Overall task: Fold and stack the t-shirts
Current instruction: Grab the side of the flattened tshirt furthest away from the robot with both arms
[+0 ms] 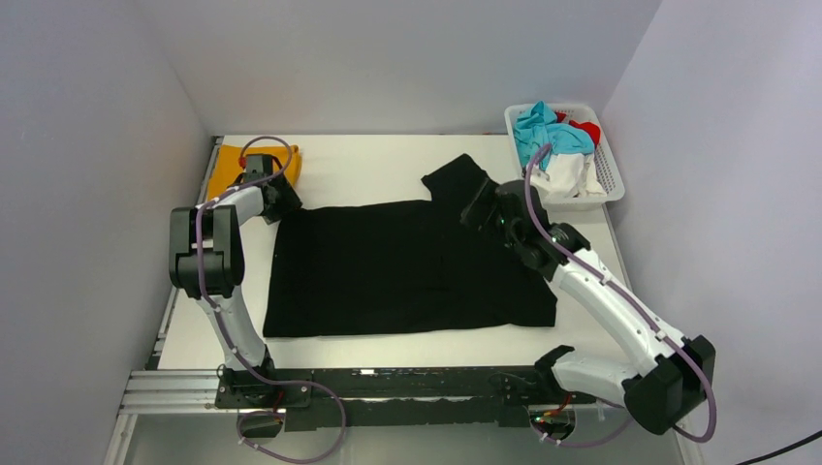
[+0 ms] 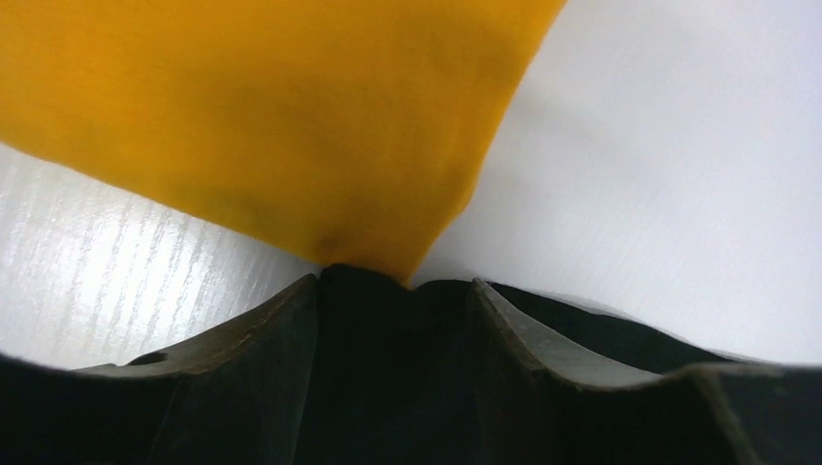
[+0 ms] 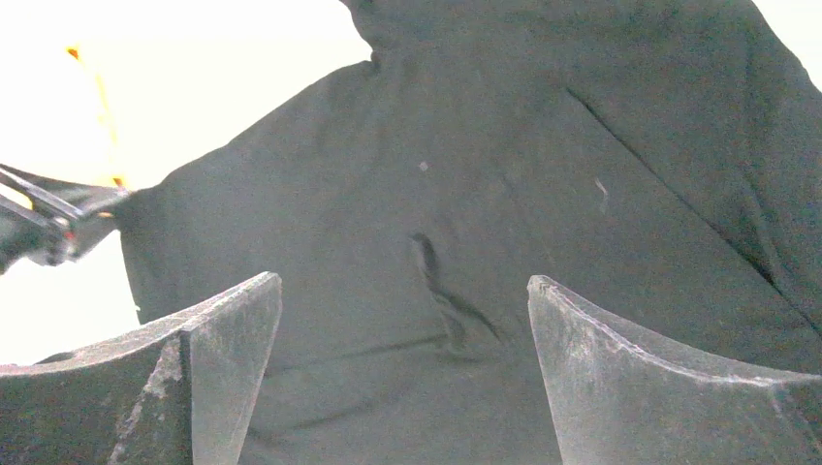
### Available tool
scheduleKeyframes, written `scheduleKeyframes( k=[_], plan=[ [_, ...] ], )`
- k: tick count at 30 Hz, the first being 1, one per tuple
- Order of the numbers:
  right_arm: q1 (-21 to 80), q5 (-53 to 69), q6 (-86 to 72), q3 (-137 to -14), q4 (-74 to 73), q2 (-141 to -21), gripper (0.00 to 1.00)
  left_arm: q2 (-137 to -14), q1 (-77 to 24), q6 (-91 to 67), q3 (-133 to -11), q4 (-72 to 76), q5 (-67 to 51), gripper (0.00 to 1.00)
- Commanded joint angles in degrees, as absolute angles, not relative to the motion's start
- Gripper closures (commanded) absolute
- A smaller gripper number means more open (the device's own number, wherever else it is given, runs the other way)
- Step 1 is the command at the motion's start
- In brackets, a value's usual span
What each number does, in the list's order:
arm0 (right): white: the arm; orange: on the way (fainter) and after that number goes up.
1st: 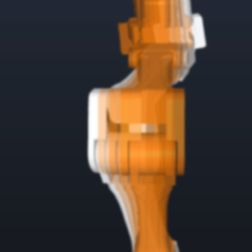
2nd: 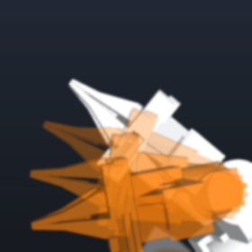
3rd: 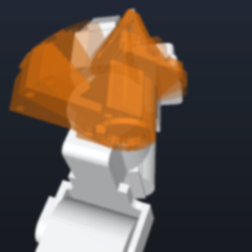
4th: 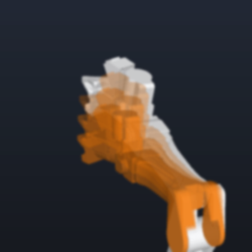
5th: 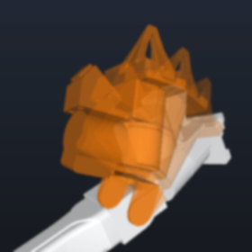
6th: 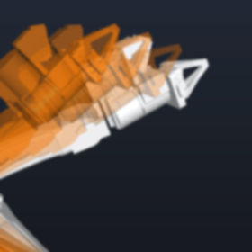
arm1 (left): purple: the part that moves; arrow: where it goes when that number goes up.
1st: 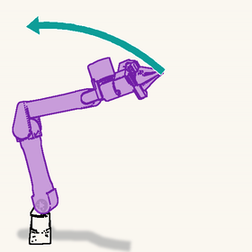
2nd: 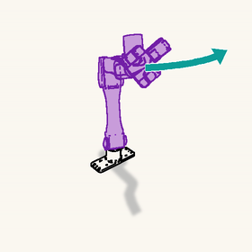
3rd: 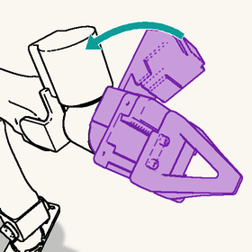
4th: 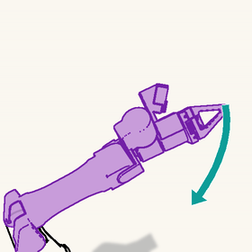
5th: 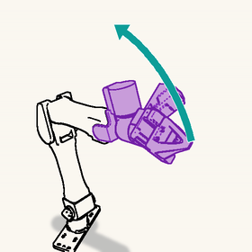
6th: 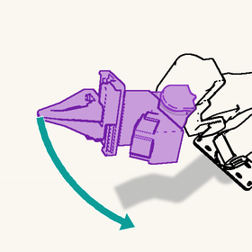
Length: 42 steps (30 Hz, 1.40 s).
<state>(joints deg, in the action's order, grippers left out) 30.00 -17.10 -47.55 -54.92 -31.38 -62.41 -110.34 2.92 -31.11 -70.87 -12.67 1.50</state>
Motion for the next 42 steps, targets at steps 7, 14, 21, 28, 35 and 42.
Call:
scheduleKeyframes(
  k=[7, 14, 21, 28, 35, 42],
  plan=[
    [29.13, -25.38, -41.84, -75.81, -29.18, -75.9, 0.0, -110.72, 2.8, -31.78, -69.74, -10.06, -4.98, 0.58],
    [22.55, -17.34, -37.77, -81.45, -22.02, -86.96, 0.0, -111.82, 2.81, -32.37, -71.52, -12.88, -5.07, 1.0],
    [19.33, -15.88, -24.67, -101.85, -21.94, -111.31, 0.0, -109.24, 2.77, -32.3, -69.96, -11.28, -6.4, 1.0],
    [18.36, -17.16, -15.32, -125.49, -25.39, -134.24, 0.0, -106.5, 2.14, -32.79, -67.14, -9.85, -8.44, 1.0],
    [17.65, -13.39, -11.53, -132.58, -20.92, -145.25, 0.0, -103.04, 0.83, -32.0, -65.2, -10.58, -6.73, 1.0],
    [17.64, -12.46, -4.67, -133.75, -24.13, -150.28, 0.01, -101.39, -0.85, -31.68, -64.47, -11.21, -5.42, 1.0]
  ],
)
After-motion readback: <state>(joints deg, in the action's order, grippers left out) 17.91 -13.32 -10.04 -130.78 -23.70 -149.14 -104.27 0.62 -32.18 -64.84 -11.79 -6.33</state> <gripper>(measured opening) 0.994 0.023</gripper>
